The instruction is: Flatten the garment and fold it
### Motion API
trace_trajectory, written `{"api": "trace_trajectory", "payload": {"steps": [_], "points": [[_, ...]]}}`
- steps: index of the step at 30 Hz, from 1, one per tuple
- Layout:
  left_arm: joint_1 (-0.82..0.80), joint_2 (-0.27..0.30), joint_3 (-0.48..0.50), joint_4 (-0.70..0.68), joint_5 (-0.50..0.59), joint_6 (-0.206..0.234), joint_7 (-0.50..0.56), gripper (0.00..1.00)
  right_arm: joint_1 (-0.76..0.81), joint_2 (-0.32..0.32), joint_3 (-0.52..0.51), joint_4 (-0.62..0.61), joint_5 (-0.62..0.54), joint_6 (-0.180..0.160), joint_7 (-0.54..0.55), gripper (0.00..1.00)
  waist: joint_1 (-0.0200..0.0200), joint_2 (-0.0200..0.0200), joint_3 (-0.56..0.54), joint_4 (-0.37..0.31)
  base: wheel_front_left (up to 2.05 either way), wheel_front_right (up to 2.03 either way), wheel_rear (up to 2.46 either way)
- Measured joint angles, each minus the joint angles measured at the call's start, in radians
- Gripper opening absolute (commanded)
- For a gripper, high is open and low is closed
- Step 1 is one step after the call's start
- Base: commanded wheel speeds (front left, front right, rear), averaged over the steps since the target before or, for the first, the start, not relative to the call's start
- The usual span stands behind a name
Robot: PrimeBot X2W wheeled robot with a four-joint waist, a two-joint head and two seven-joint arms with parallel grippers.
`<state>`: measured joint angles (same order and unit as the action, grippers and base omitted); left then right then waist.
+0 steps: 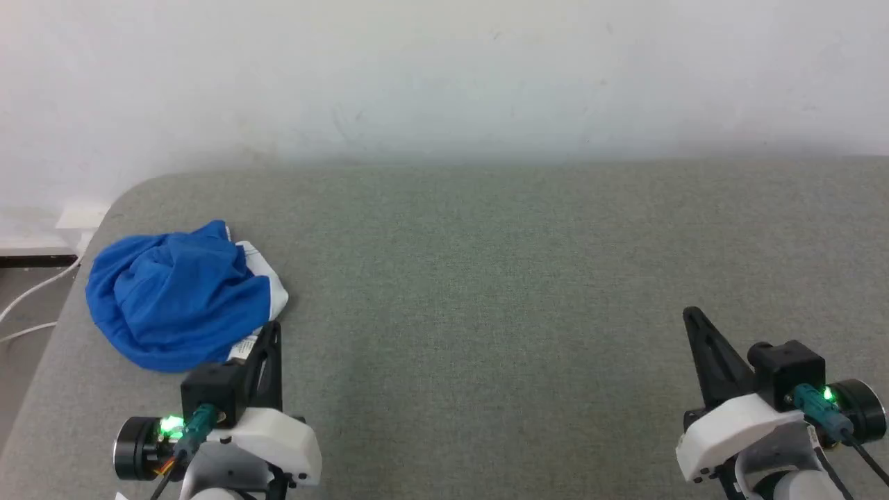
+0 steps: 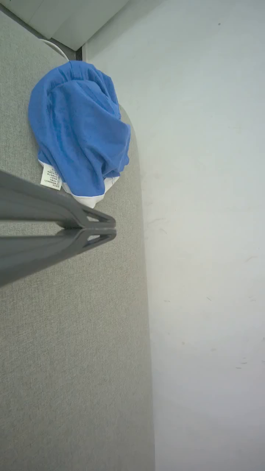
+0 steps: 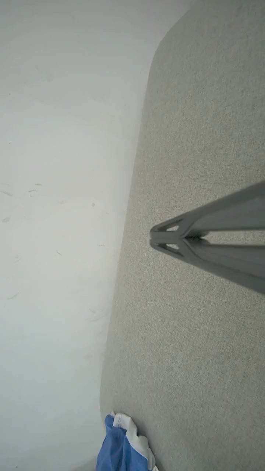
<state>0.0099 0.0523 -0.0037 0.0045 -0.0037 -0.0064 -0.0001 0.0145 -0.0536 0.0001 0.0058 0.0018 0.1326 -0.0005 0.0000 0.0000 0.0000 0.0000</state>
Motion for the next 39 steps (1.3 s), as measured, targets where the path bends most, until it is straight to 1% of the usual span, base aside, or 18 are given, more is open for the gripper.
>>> {"api": "trace_trajectory", "payload": {"steps": [18,19,30,39], "points": [[0.000,0.000,0.000,0.000,0.000,0.000,0.000,0.00,0.000,0.000,0.000,0.000,0.000,0.000,0.000,0.00,0.0000,0.0000,0.000,0.000,0.00,0.00,0.00],[0.000,0.000,0.000,0.000,0.000,0.000,0.000,1.00,0.000,0.000,0.000,0.000,0.000,0.000,0.000,1.00,0.0000,0.0000,0.000,0.000,0.00,0.00,0.00],[0.000,0.000,-0.009,0.008,-0.004,0.002,-0.007,1.00,0.001,-0.001,0.000,0.003,0.001,0.000,-0.002,1.00,0.0000,0.0000,0.000,0.004,0.00,0.00,0.00],[-0.001,0.001,-0.020,0.027,-0.021,0.017,-0.023,1.00,0.001,-0.001,0.002,0.008,0.002,0.000,-0.011,1.00,0.0001,0.0000,0.000,0.030,0.00,0.00,0.00]]}}
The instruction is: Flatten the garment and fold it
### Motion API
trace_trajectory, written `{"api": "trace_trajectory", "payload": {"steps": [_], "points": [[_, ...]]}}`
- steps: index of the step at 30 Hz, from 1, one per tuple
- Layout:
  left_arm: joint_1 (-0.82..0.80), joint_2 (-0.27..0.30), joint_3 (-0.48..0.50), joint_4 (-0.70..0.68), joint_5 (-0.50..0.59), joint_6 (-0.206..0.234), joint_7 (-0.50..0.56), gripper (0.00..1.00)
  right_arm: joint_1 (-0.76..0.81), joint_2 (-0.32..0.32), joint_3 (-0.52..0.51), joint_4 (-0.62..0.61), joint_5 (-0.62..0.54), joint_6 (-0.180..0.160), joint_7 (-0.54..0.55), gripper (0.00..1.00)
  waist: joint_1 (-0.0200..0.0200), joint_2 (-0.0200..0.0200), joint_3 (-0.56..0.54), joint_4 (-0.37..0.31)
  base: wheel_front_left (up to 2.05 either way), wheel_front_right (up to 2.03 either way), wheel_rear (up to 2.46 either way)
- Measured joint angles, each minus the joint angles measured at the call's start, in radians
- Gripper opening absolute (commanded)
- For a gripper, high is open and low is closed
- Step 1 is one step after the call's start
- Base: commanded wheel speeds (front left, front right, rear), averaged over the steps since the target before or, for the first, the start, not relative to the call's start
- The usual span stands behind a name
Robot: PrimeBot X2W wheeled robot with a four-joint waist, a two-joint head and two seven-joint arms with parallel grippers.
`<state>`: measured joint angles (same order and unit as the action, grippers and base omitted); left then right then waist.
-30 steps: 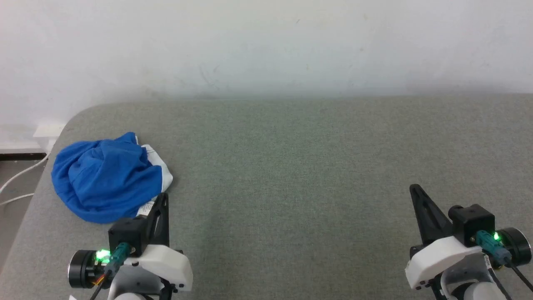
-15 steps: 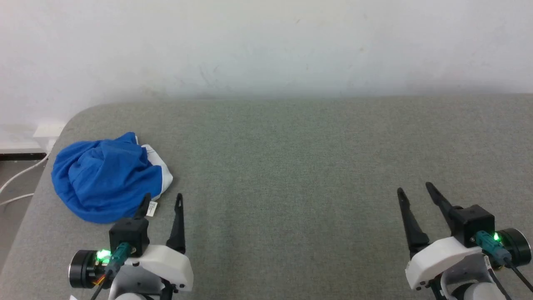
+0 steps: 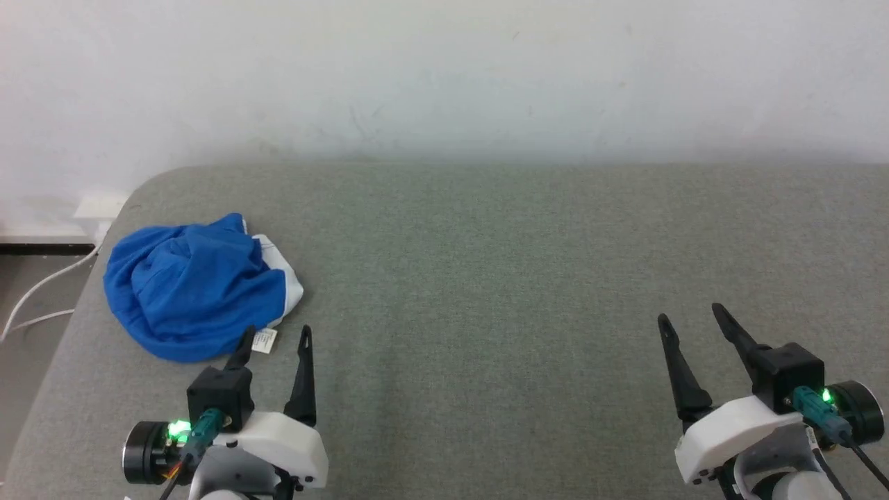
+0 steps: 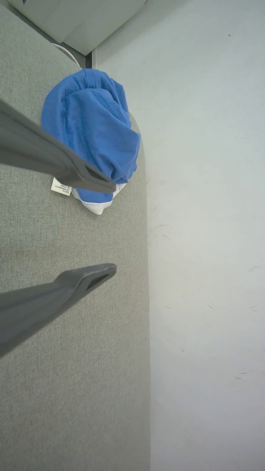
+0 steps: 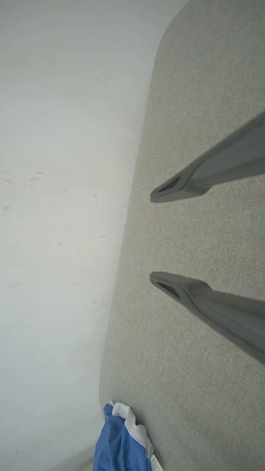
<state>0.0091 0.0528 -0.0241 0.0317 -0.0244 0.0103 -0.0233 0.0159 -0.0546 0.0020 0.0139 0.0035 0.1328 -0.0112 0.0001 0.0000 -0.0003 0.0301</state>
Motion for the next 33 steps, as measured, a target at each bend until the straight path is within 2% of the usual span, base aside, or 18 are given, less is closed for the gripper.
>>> {"api": "trace_trajectory", "payload": {"steps": [33], "points": [[0.000,0.036,-0.013,0.030,-0.079,0.072,-0.049,1.00,-0.011,0.000,0.034,0.020,0.016,0.000,-0.029,1.00,0.0000,0.0000,-0.002,0.169,0.00,0.00,0.00]]}}
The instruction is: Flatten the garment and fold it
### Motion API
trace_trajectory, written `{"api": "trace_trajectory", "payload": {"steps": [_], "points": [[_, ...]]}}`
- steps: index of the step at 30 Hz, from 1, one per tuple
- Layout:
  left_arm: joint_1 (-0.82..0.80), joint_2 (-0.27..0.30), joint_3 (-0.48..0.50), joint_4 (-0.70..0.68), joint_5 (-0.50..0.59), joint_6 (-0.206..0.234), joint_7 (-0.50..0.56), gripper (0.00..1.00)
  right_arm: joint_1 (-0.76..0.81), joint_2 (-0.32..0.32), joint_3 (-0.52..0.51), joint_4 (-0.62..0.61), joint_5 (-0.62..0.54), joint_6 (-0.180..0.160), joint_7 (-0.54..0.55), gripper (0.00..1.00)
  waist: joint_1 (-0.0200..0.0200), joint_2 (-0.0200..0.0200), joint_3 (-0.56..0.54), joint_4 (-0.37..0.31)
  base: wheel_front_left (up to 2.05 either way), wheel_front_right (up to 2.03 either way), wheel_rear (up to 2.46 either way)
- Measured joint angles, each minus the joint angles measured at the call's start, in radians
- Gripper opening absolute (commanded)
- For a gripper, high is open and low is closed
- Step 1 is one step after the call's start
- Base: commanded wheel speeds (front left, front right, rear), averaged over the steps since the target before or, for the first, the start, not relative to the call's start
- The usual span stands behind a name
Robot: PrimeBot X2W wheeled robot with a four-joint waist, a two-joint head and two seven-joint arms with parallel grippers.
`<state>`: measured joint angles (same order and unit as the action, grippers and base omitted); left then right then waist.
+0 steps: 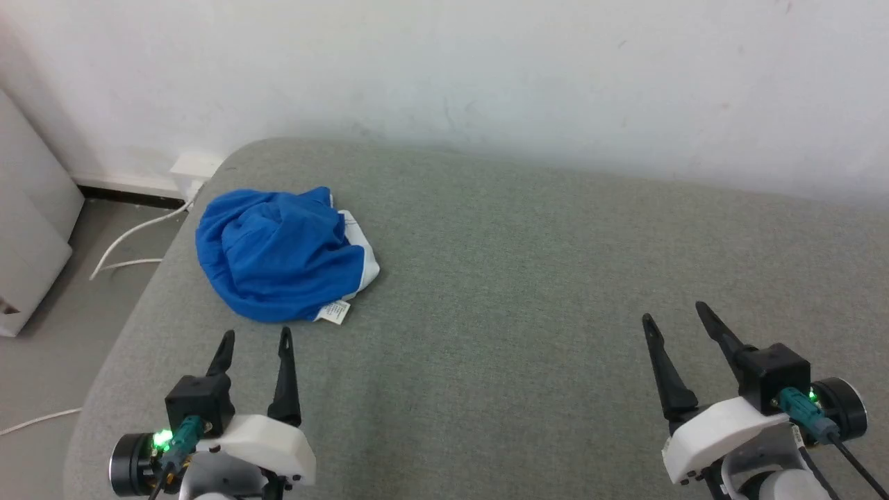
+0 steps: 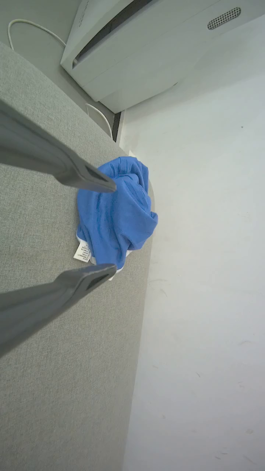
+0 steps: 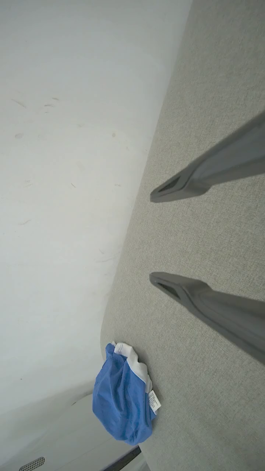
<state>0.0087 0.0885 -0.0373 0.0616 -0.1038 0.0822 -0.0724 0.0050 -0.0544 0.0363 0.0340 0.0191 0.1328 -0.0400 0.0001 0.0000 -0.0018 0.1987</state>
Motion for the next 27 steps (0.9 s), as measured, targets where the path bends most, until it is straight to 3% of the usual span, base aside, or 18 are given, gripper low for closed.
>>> {"api": "trace_trajectory", "payload": {"steps": [27], "points": [[0.006,0.031,-0.003,-0.004,-0.077,0.082,-0.031,1.00,-0.017,0.000,0.028,0.021,0.020,0.000,-0.024,1.00,0.0000,0.0000,0.017,0.105,0.00,0.00,0.00]]}}
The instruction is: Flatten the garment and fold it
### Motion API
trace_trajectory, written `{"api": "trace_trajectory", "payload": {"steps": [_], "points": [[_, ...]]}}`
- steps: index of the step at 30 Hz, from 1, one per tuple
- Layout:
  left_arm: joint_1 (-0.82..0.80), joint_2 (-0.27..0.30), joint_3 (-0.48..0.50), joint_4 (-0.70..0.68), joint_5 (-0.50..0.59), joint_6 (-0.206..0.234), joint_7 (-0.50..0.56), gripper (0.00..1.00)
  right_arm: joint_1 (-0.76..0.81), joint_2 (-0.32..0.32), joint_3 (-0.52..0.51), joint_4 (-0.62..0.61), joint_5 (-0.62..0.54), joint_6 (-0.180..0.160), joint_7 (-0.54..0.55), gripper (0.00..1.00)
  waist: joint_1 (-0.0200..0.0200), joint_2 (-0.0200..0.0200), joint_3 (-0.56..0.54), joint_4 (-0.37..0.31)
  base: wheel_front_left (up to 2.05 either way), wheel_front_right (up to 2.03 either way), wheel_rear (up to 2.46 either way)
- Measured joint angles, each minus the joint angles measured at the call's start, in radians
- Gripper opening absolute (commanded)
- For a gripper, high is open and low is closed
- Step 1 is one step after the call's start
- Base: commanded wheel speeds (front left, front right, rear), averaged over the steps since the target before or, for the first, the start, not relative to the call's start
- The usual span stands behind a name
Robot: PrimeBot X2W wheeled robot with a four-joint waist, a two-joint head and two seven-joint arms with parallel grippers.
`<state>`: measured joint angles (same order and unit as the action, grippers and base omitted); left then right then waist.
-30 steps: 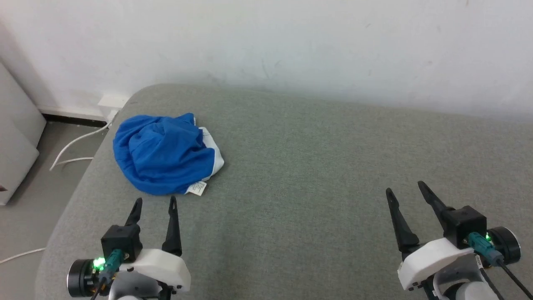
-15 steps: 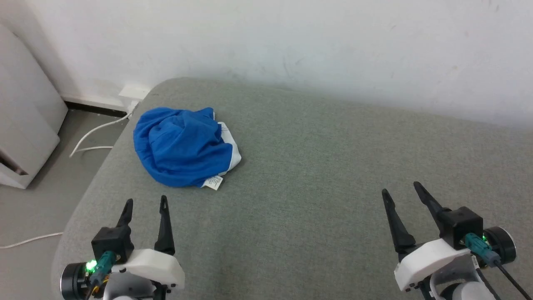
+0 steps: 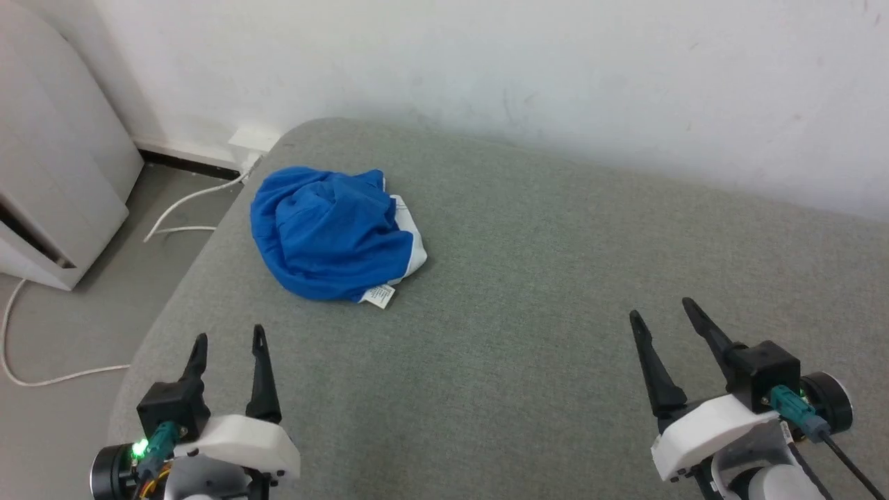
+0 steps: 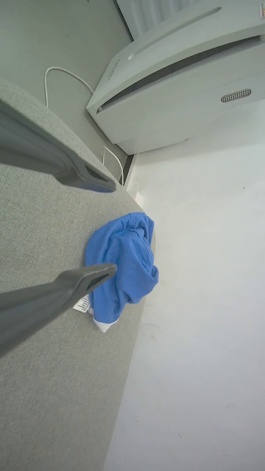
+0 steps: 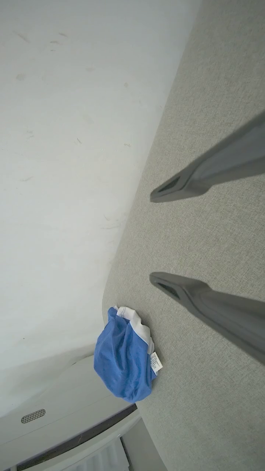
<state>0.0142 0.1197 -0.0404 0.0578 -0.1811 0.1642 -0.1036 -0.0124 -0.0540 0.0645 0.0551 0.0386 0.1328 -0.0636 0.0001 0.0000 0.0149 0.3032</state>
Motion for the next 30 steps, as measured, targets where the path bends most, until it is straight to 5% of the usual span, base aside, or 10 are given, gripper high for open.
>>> {"api": "trace_trajectory", "payload": {"steps": [30], "points": [[0.007,0.061,-0.055,-0.011,-0.059,0.057,-0.053,1.00,-0.020,0.001,0.035,0.008,0.025,0.000,-0.027,1.00,-0.0001,0.0000,0.002,0.128,0.00,0.00,0.00]]}}
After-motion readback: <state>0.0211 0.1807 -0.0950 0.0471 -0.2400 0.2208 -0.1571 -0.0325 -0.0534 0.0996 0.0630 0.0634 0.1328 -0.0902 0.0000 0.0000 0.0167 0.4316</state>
